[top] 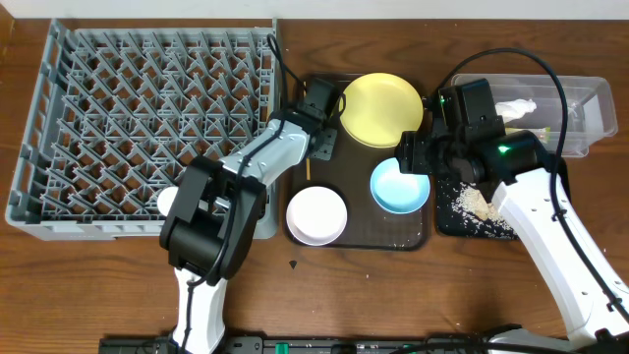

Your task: Sort waste into correct bins and load items into the dishwasher

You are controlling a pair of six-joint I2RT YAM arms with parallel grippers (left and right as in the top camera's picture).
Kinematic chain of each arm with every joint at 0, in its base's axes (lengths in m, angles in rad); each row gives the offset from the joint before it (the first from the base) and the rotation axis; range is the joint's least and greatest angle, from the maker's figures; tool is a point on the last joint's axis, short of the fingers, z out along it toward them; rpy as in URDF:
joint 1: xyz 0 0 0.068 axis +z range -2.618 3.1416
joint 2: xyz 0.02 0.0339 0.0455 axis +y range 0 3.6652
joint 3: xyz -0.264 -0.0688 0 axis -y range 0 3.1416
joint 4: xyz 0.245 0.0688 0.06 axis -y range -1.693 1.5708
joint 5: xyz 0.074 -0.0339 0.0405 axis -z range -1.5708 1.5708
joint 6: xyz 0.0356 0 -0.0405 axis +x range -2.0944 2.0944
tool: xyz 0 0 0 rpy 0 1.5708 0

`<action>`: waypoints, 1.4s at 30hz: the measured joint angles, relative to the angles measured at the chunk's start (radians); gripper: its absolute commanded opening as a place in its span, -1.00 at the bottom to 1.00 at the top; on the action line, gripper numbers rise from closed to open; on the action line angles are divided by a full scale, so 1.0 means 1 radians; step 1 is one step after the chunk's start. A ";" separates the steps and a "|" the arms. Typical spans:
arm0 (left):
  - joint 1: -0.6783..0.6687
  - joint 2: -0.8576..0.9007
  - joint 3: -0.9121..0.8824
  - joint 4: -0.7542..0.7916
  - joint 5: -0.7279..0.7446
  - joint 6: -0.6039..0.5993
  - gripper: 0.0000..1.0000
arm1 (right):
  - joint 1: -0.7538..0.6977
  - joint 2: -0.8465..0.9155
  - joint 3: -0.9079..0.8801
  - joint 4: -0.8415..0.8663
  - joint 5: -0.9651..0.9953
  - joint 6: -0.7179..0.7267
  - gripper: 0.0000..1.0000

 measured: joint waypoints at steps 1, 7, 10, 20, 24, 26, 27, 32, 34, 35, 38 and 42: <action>-0.002 0.000 0.000 0.000 -0.008 0.000 -0.07 | 0.000 0.000 0.000 0.000 0.000 0.000 0.34; -0.003 0.000 0.002 -0.013 -0.032 -0.011 -0.07 | 0.000 0.000 0.000 0.000 0.000 0.000 0.33; -0.003 0.000 0.003 -0.015 -0.034 -0.054 -0.07 | 0.000 0.000 0.000 0.000 0.000 0.000 0.32; -0.002 0.009 0.006 -0.013 -0.017 -0.135 -0.34 | 0.000 0.000 0.000 -0.001 0.000 0.000 0.30; -0.001 0.022 0.024 -0.007 0.015 -0.161 -0.60 | 0.000 0.000 0.000 -0.011 0.000 0.000 0.30; -0.001 0.024 0.028 -0.009 0.023 -0.163 -0.74 | 0.000 0.000 0.000 -0.014 0.000 0.000 0.30; 0.000 0.024 0.029 -0.014 0.024 -0.166 -0.78 | 0.000 0.000 0.000 -0.015 0.000 0.000 0.30; 0.003 0.015 0.039 -0.067 0.040 -0.164 -0.84 | 0.000 0.000 0.000 -0.015 0.000 0.000 0.29; 0.004 0.000 0.038 -0.105 0.053 -0.163 -0.85 | 0.000 0.000 0.000 -0.015 0.000 0.000 0.27; 0.005 -0.010 0.036 -0.118 0.057 -0.163 -0.85 | 0.000 0.000 0.000 -0.015 0.000 0.000 0.27; 0.014 -0.072 0.029 -0.159 0.064 -0.163 -0.84 | 0.000 0.000 0.000 -0.019 0.000 0.000 0.27; 0.042 -0.246 0.027 -0.219 0.069 -0.142 -0.83 | 0.000 0.000 0.000 -0.024 0.000 0.000 0.27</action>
